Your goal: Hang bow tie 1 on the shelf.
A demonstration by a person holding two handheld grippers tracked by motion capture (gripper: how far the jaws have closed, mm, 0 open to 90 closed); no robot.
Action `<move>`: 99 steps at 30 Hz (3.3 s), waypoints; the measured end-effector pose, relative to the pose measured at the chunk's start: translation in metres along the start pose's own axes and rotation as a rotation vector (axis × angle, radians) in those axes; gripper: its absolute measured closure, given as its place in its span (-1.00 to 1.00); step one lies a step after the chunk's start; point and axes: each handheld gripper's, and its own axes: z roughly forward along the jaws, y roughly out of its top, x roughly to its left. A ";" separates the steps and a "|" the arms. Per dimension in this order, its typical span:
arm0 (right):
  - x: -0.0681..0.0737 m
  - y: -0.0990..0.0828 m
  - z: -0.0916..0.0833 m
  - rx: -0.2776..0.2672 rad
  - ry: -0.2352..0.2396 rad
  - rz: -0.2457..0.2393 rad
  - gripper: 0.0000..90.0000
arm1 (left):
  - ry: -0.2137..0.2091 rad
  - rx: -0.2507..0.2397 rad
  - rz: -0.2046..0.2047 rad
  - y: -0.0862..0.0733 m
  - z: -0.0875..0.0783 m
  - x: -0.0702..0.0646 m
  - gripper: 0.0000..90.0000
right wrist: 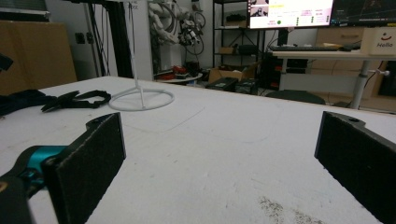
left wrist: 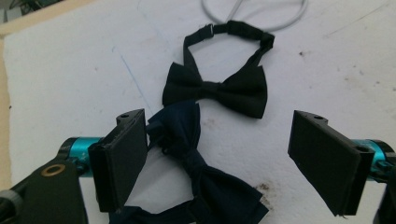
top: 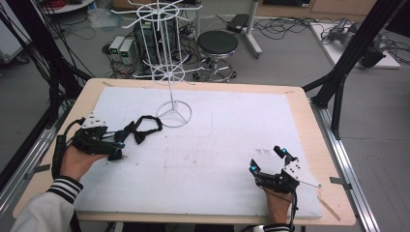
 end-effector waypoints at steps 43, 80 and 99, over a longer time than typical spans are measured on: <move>-0.001 0.000 0.000 0.006 -0.003 -0.002 -0.98 | -0.032 0.343 -0.127 0.000 0.048 0.021 0.00; 0.000 0.000 0.001 0.008 -0.012 -0.010 -0.98 | -0.010 0.175 -0.097 -0.005 0.036 0.014 0.67; 0.000 0.000 0.001 0.006 -0.009 -0.011 -0.98 | -0.063 -0.111 -0.112 0.011 0.000 0.010 0.67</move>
